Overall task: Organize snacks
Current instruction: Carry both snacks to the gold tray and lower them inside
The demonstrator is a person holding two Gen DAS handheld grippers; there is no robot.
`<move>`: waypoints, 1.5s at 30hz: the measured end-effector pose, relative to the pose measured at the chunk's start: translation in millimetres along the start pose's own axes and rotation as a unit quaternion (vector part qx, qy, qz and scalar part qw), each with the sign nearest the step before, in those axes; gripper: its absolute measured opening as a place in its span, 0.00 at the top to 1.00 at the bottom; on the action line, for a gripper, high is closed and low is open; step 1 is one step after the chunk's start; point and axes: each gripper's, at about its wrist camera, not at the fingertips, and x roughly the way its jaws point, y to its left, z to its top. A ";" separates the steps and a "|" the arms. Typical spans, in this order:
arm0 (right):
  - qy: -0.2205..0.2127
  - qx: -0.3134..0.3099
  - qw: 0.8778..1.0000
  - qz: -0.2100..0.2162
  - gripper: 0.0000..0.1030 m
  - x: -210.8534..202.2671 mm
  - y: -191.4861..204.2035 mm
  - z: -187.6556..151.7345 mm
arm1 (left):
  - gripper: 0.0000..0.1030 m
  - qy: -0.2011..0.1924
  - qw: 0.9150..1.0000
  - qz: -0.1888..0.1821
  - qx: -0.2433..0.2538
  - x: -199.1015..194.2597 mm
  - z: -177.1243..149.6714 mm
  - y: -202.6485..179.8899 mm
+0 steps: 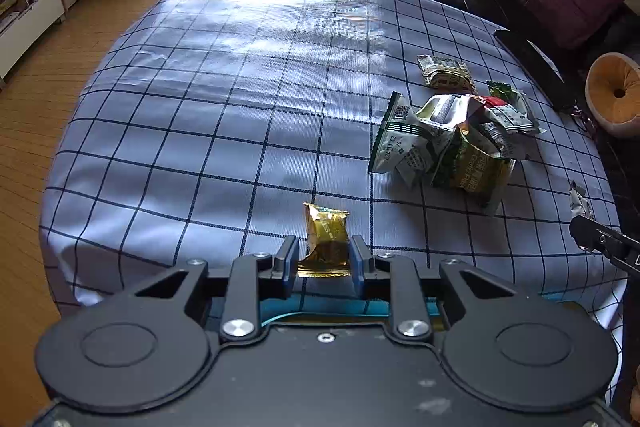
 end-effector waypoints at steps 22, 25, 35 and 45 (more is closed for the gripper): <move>-0.006 -0.024 0.999 0.037 0.68 -74.7 19.6 -36.1 | 0.75 -0.021 0.998 -0.043 0.048 -89.7 -55.5 -4.4; 0.000 -0.033 0.998 0.045 0.68 -85.8 23.3 -45.4 | 0.75 -0.012 0.997 -0.046 0.053 -96.0 -66.5 -4.4; 0.045 -0.024 0.996 0.069 0.68 -100.8 18.4 -78.2 | 0.75 0.039 0.997 -0.038 0.052 -96.3 -101.0 -4.8; 0.086 -0.008 0.993 0.084 0.68 -98.9 7.7 -97.7 | 0.75 0.077 0.995 -0.013 0.056 -86.8 -115.1 -8.6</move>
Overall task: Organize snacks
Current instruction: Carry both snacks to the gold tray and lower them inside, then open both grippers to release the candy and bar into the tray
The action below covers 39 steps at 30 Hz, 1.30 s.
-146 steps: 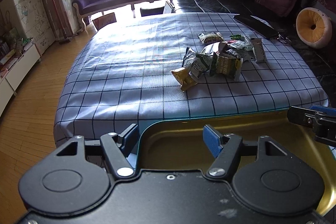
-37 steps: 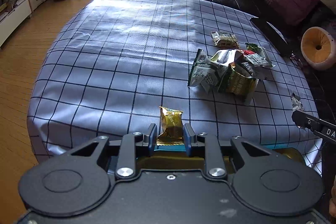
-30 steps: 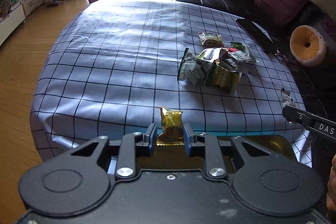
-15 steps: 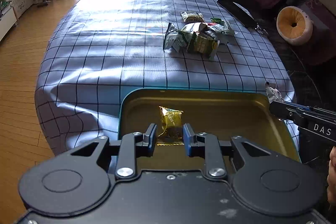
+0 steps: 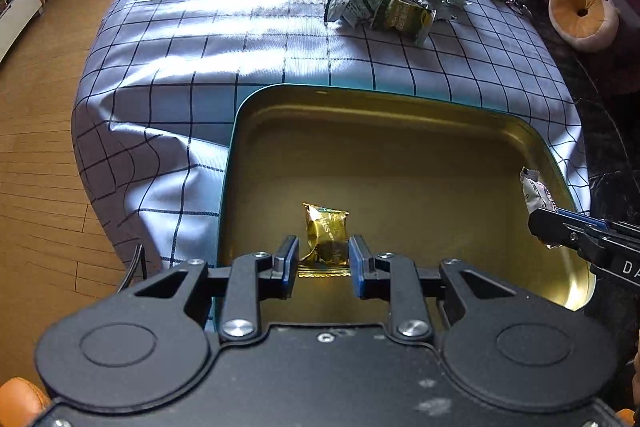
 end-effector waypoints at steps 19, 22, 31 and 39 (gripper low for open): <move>0.025 -0.028 0.999 0.005 0.63 1.8 7.0 -4.6 | 0.69 0.018 1.000 0.012 0.000 6.7 -2.2 -4.9; 0.023 -0.039 0.999 -0.005 0.63 2.0 10.1 -4.7 | 0.67 0.019 1.000 0.013 0.002 7.8 -2.6 -6.6; 0.035 -0.031 0.999 -0.014 0.63 3.4 10.2 -1.2 | 0.64 0.039 0.999 0.014 0.001 12.0 -2.4 -8.9; 0.060 -0.032 0.998 -0.018 0.63 8.2 12.5 -1.0 | 0.64 0.049 0.999 0.022 0.006 11.7 -2.1 -7.7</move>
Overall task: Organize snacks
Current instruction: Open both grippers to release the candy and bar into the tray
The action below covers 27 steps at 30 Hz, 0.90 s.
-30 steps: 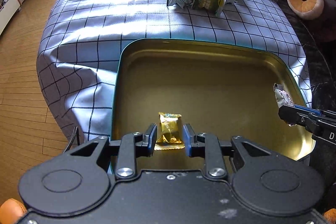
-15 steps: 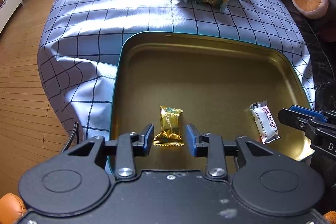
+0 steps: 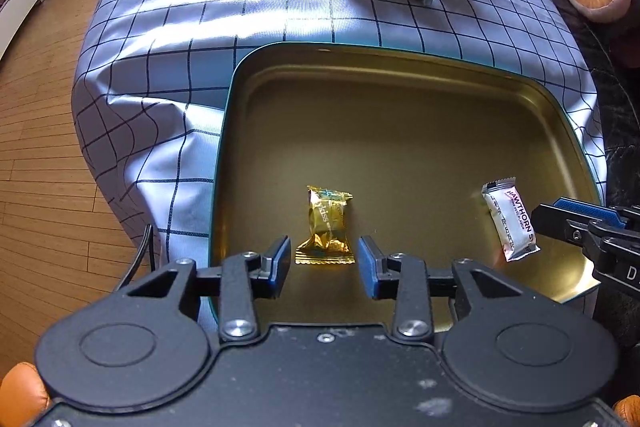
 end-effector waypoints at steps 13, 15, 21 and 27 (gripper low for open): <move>0.055 0.006 0.998 -0.005 0.63 7.7 3.0 0.3 | 0.64 0.024 1.000 0.017 0.001 5.2 -3.5 0.7; 0.055 0.006 0.998 -0.005 0.63 7.2 3.2 1.4 | 0.64 0.025 0.999 0.020 0.000 5.1 -3.7 0.8; 0.060 0.005 0.998 -0.004 0.63 9.0 3.8 4.4 | 0.64 0.031 0.999 0.024 0.001 5.3 -4.9 1.1; 0.067 0.007 0.998 -0.002 0.63 11.9 3.4 4.4 | 0.63 0.034 0.999 0.025 0.004 6.1 -5.9 1.0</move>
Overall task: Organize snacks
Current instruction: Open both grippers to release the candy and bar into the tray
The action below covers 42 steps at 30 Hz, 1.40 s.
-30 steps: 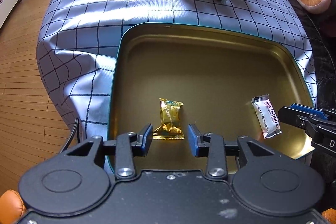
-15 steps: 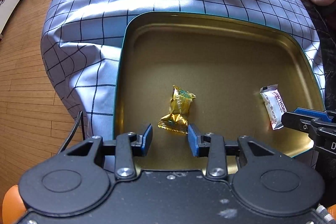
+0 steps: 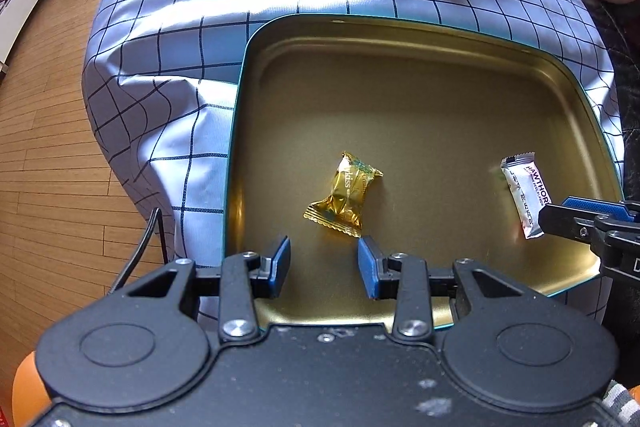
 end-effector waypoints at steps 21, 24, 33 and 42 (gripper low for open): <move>-0.010 0.006 1.000 0.003 0.63 2.8 -1.4 15.3 | 0.63 -0.035 0.999 -0.010 -0.010 -5.5 27.6 5.6; -0.014 0.011 1.000 0.000 0.63 2.9 -4.0 19.8 | 0.63 -0.034 0.999 -0.010 -0.013 -2.6 32.2 7.7; -0.023 0.017 1.000 -0.003 0.63 5.4 -9.9 35.4 | 0.63 -0.040 0.999 0.000 -0.005 3.2 45.9 12.3; -0.026 0.021 0.999 0.004 0.63 10.2 -10.0 48.5 | 0.63 -0.051 0.999 -0.002 0.006 4.7 60.3 11.1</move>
